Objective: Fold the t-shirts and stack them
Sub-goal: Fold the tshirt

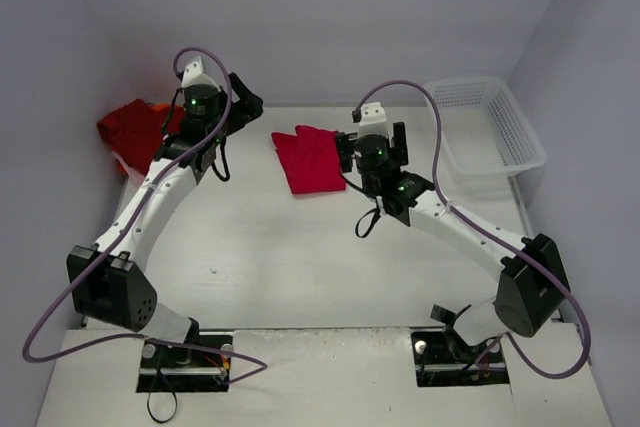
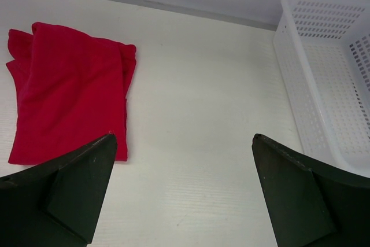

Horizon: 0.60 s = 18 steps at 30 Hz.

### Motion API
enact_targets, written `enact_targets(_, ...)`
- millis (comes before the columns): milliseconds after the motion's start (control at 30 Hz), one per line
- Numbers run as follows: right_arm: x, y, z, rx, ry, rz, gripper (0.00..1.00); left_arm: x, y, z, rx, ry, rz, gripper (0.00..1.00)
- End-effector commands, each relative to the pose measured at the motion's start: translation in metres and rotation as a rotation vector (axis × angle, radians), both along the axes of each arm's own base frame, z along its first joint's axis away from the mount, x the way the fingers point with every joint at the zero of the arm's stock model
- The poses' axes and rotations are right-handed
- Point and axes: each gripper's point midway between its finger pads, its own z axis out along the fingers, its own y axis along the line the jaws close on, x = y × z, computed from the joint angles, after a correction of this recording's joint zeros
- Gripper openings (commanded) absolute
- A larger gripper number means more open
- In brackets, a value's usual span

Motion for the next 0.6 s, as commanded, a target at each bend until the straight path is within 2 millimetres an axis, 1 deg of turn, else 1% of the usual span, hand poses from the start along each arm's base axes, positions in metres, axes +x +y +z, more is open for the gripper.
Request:
enact_targets(0,-0.006,-0.007,0.025,0.090,-0.065,-0.027,1.00,-0.011,0.012,-0.022,0.020,0.057,0.046,0.80)
enact_targets(100,-0.007,-0.008,0.024,0.100,-0.065,-0.032,1.00,-0.011,0.007,-0.037,-0.009,0.088,0.033,0.80)
enact_targets(167,-0.007,-0.007,0.025,0.106,-0.064,-0.029,1.00,-0.013,0.004,-0.042,-0.020,0.109,0.028,0.80)
enact_targets(300,-0.003,-0.002,0.024,0.124,-0.057,-0.018,1.00,-0.014,0.002,-0.042,-0.032,0.106,0.015,0.80)
enact_targets(567,0.008,0.011,0.018,0.130,-0.031,-0.012,1.00,-0.011,-0.003,-0.049,-0.058,0.099,0.002,0.80)
